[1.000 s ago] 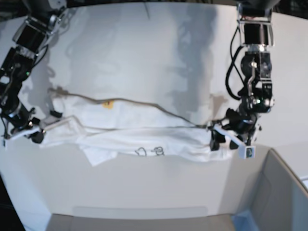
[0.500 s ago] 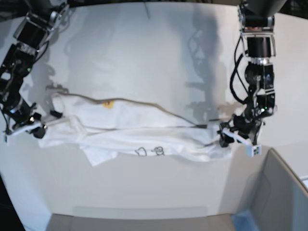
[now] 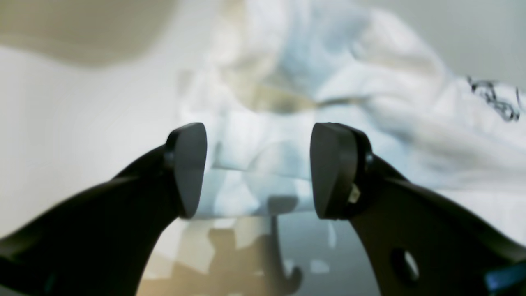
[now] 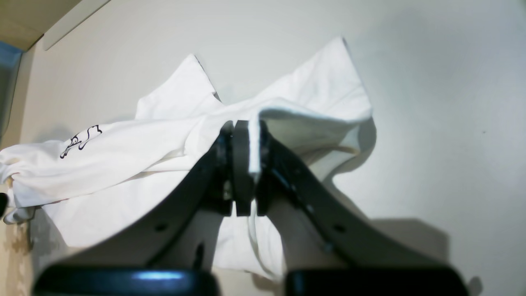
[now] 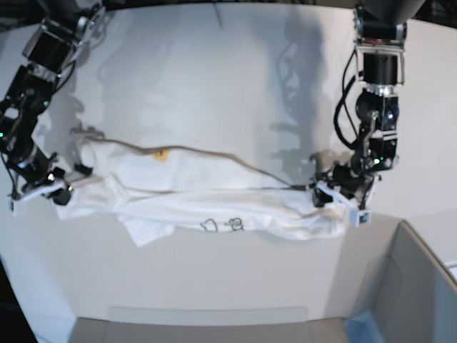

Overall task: Layout the t-shirt on the table in an organized manner, then fold the t-shirt properly
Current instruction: 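Hold the t-shirt edge with both grippers and pull it taut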

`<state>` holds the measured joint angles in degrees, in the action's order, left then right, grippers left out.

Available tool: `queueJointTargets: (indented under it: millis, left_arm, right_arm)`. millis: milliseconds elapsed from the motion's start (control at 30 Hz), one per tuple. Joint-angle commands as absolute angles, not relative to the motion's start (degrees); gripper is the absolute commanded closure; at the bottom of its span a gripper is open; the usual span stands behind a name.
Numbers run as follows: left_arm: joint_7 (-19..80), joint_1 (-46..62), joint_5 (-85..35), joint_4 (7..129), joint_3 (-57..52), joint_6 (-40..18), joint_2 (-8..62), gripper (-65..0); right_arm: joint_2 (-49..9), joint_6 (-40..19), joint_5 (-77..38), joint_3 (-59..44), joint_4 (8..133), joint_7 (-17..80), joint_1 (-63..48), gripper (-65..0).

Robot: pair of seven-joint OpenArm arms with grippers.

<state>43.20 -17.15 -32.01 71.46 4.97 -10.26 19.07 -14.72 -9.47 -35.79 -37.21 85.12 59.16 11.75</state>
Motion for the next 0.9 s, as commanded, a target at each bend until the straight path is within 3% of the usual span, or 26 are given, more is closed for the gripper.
queueJointTargets:
  millis: [0,333,533,867]
  left_arm:
    - [41.0,-18.3,-32.5,71.3,5.0,-10.4,19.7,-38.0]
    - [38.2,-18.5,-32.7,68.2,4.9,-10.2,19.6,-19.6]
    - [38.1,-19.7,-32.7,68.2,4.9,-10.2,19.6,-2.7]
    - [38.1,-19.6,-32.8,75.0,4.6,-10.1,19.6,-0.9]
  right_arm:
    - [-15.7,-9.9,-36.5,-37.3,86.3,58.1,13.1,0.0]
    - [-15.7,-9.9,-36.5,-37.7,86.4,58.1,12.3,0.0]
    - [-15.7,-9.9,-36.5,-37.6,86.4,58.1,12.3,0.0]
    - [-16.0,-9.9,-36.5,-37.8,86.9,58.0,12.3,0.0]
